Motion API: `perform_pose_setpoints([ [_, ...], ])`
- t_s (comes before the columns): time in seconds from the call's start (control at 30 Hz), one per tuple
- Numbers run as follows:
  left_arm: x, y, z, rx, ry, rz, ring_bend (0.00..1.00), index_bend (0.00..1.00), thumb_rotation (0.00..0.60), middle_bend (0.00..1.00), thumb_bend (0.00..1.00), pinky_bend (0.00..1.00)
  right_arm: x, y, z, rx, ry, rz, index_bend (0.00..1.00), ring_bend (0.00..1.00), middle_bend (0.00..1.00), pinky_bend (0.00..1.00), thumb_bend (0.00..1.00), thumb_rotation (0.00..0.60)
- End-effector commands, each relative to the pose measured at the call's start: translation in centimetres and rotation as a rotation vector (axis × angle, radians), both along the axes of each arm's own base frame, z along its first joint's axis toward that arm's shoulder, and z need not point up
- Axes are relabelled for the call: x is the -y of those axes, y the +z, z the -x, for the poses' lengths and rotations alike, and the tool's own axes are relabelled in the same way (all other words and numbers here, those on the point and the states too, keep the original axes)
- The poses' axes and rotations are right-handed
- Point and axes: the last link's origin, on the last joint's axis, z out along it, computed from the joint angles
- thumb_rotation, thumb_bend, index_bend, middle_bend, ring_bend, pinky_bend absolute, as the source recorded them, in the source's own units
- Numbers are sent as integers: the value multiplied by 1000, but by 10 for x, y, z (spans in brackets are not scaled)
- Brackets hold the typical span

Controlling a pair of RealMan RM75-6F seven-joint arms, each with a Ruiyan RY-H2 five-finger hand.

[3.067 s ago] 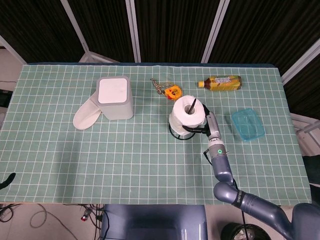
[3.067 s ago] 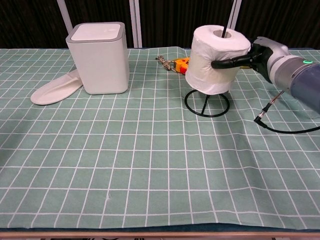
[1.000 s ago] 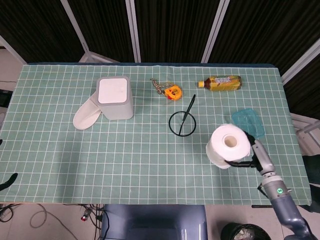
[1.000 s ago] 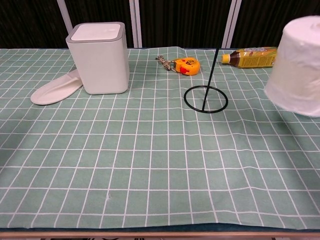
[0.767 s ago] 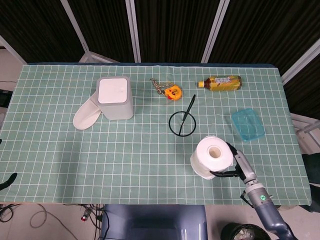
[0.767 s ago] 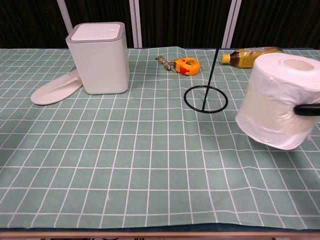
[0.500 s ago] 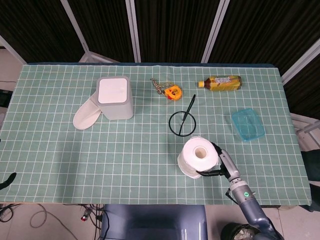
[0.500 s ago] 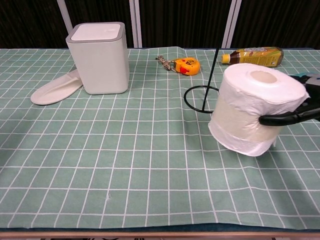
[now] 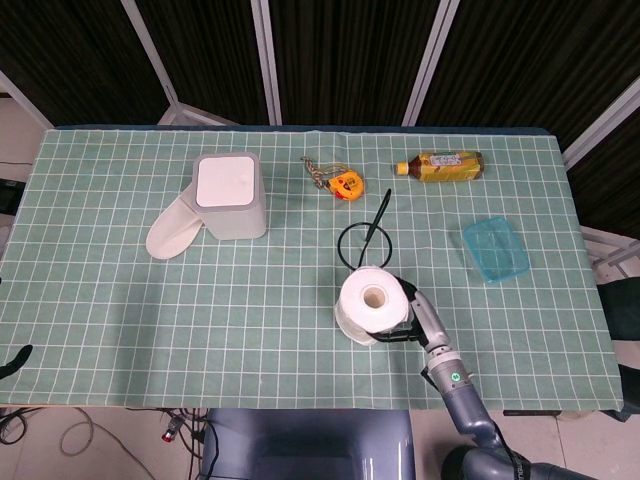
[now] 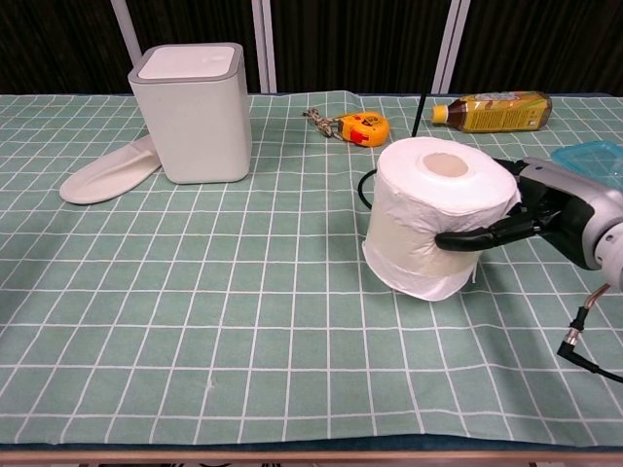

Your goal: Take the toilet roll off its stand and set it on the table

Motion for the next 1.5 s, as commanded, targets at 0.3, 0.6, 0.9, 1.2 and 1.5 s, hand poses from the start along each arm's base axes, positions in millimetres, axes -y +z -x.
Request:
perform_pose_setpoints([
  [0.3, 0, -2, -1, -3, 1, 6, 0, 35, 600, 0, 176, 20, -1, -15, -10, -11, 14, 6, 239, 109, 185, 0, 0, 600],
  [0.6, 0, -1, 0, -2, 4, 6, 0, 35, 600, 0, 176, 20, -5, -24, -14, -44, 75, -71, 0, 0, 0, 0, 0, 600],
  [0.9, 0, -1, 0, -2, 5, 2, 0, 35, 600, 0, 176, 20, -1, 10, -10, -28, 100, -39, 0, 0, 0, 0, 0, 600],
  [1.2, -1, -3, -1, -4, 8, 7, 0, 35, 600, 0, 176, 20, -16, 134, 15, -119, 146, 227, 0, 0, 0, 0, 0, 600],
  [1.5, 0, -5, -3, -2, 3, 11, 0, 35, 600, 0, 176, 20, -98, 201, 82, -934, 302, 466, 0, 0, 0, 0, 0, 600],
])
